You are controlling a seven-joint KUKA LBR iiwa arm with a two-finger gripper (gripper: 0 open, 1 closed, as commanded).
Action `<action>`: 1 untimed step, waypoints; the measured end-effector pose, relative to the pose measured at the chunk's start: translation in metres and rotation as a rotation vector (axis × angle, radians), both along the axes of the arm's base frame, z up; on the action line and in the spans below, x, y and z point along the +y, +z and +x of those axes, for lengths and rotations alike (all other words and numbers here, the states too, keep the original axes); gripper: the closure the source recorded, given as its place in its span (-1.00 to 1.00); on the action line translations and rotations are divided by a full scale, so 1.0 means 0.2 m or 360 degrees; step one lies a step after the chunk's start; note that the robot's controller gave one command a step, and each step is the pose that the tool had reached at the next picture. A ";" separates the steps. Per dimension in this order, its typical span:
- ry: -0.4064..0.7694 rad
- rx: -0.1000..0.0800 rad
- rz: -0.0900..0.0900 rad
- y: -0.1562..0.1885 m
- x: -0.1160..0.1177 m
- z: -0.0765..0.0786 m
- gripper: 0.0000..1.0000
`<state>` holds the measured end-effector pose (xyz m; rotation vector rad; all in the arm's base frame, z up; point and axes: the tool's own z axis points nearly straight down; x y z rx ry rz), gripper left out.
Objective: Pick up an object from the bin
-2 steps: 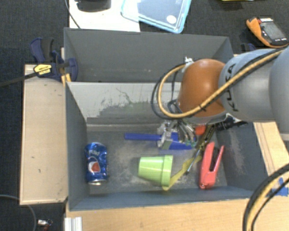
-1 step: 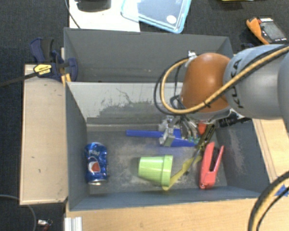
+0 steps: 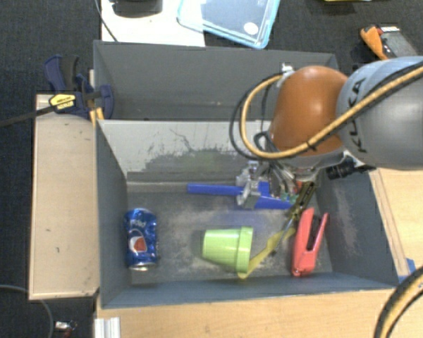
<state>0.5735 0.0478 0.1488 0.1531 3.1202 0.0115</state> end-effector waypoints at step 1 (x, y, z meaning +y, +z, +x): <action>-0.0005 -0.0002 0.0001 0.15 0.00 0.00 1.00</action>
Offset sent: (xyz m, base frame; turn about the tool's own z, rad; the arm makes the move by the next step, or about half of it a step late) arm 0.0005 0.0001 0.0320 0.0020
